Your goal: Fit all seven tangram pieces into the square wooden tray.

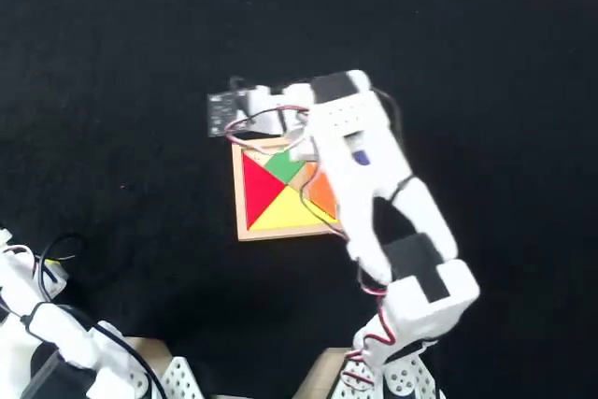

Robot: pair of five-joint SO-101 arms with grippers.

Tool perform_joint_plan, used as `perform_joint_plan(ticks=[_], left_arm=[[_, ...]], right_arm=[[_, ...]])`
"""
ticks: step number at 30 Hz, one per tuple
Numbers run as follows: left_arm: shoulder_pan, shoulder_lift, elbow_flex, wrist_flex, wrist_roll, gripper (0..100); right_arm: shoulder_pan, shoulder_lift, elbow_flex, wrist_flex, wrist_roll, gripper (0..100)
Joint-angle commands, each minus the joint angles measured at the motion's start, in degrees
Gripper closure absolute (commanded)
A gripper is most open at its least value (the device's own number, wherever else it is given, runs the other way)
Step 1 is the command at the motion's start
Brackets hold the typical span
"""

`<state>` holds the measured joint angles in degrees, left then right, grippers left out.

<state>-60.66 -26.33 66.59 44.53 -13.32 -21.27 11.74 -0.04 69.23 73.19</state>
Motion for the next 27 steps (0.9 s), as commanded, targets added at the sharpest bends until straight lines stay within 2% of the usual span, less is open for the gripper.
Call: perform_joint_plan(ticks=[1,9,24,27], left_arm=[[0.8,0.5,0.3,-0.1,-0.4,81],[0.8,0.5,0.3,-0.1,-0.4,81],[0.8,0.5,0.3,-0.2,-0.4,81],[0.9,0.5,0.3,-0.2,-0.4,81]], right_arm=[[-3.4,4.5,-7.0,-1.3,-3.4,90.6],[-6.1,19.0,-23.8,4.6,-9.4,90.6],[-7.0,32.5,-40.7,17.6,-9.7,90.1],[-7.1,32.7,-41.9,19.7,-9.7,86.4]])
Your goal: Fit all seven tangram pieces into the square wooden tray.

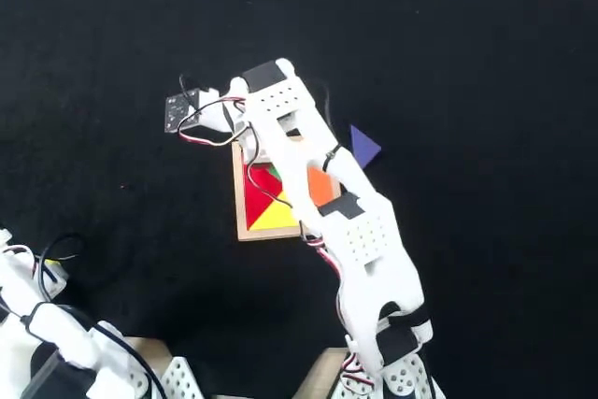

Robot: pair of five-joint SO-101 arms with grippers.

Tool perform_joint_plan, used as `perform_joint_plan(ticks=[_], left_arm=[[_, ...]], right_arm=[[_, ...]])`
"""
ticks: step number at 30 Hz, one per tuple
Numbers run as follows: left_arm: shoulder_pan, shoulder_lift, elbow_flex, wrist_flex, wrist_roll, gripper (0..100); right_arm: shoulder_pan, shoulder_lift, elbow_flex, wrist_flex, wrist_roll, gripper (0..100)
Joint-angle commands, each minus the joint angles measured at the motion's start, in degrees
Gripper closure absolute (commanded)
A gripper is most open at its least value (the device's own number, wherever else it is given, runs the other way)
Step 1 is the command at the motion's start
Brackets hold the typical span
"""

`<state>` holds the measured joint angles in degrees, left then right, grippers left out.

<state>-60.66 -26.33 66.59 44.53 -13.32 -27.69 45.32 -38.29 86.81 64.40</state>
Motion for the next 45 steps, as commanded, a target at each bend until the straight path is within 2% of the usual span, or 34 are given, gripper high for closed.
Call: perform_joint_plan(ticks=[1,5,16,19,23,27,33,41,45], left_arm=[[0.9,0.5,0.3,-0.2,-0.4,81],[0.9,0.5,0.3,-0.2,-0.4,81],[0.9,0.5,0.3,-0.2,-0.4,81],[0.9,0.5,0.3,-0.2,-0.4,81],[0.9,0.5,0.3,-0.1,-0.4,81],[1.0,0.4,0.3,-0.1,-0.4,81],[1.0,0.5,0.3,-0.2,-0.4,81],[1.0,0.5,0.3,-0.3,-0.4,81],[0.8,0.6,0.3,-0.3,-0.4,81]], right_arm=[[-0.7,-0.8,-3.6,2.5,-0.9,84.3],[-0.7,-0.7,-3.5,3.1,-0.9,78.3],[-0.4,-0.7,-6.7,3.2,-0.9,78.0],[2.5,-2.2,-10.1,5.5,-0.9,82.1],[8.1,-5.0,-17.1,12.4,-0.9,98.6],[14.1,-6.5,-17.6,14.3,-1.6,93.4],[21.6,-8.7,-14.7,14.2,-1.9,98.8],[28.3,-7.0,-3.7,6.7,-13.2,98.1],[30.3,-6.6,-0.9,4.0,-14.5,98.3]])
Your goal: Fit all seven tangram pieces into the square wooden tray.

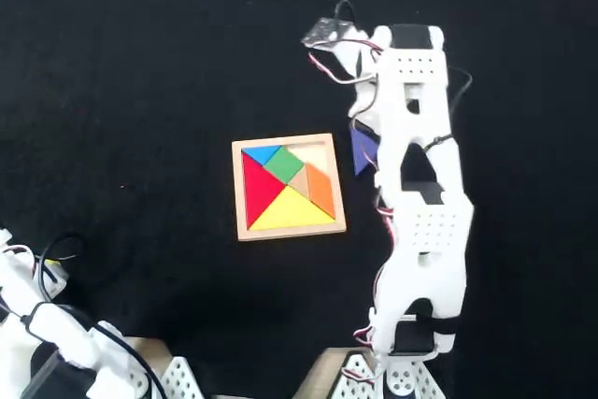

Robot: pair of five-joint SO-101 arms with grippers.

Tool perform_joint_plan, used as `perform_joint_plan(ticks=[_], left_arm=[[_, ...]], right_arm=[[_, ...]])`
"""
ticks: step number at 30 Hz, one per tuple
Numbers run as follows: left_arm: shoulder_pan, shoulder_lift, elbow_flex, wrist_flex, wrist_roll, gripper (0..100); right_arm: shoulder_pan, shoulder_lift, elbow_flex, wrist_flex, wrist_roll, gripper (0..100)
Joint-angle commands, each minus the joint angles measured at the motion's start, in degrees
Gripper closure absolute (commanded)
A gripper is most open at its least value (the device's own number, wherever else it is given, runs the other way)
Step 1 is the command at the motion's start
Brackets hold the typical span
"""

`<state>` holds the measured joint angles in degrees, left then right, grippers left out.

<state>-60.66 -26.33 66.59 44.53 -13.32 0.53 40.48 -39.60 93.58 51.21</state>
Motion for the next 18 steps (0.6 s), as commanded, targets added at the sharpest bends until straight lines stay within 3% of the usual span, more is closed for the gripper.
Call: perform_joint_plan(ticks=[1,8,18], left_arm=[[0.8,0.6,0.3,-0.3,-0.4,81],[0.9,0.5,0.3,-0.3,-0.4,81],[0.7,0.7,0.3,-0.4,-0.4,81]], right_arm=[[2.9,-1.7,0.7,-4.1,-1.4,98.3],[5.3,1.5,6.2,-16.6,-4.5,98.4],[-2.0,9.7,0.9,-17.6,-6.9,98.4]])
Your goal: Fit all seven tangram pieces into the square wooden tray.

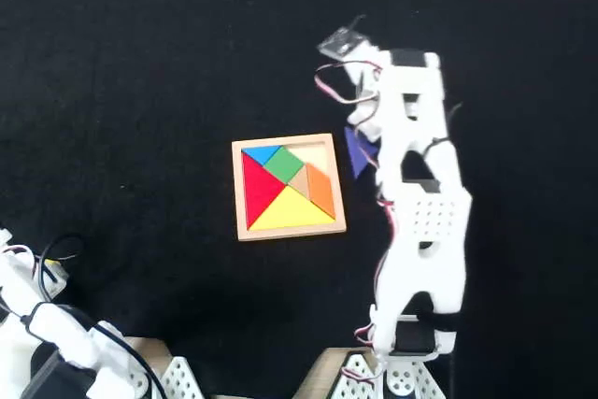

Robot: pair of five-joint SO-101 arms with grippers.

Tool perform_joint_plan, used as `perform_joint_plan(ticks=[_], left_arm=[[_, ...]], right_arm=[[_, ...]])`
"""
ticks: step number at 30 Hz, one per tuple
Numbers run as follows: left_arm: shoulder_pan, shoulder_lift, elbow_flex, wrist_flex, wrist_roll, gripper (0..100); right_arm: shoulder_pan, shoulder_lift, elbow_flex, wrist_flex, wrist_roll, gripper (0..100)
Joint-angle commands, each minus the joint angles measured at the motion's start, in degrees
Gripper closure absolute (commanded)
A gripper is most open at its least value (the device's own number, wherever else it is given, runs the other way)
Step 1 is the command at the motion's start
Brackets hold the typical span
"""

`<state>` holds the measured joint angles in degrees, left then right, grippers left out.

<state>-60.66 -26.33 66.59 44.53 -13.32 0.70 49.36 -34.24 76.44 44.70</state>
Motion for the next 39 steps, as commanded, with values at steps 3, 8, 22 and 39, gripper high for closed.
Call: perform_joint_plan(ticks=[3,8,22,39], left_arm=[[0.7,0.7,0.3,-0.4,-0.4,81],[0.8,0.7,0.3,-0.4,-0.4,81],[0.9,0.7,0.3,-0.4,-0.4,81],[0.9,0.6,0.3,-0.4,-0.4,81]], right_arm=[[-3.2,2.9,-6.6,1.2,-0.2,98.4],[-3.6,2.9,-14.2,8.2,-0.2,98.4],[1.1,3.1,-34.0,24.8,-14.6,98.8],[0.6,-22.3,-13.1,24.8,-18.8,98.8]])
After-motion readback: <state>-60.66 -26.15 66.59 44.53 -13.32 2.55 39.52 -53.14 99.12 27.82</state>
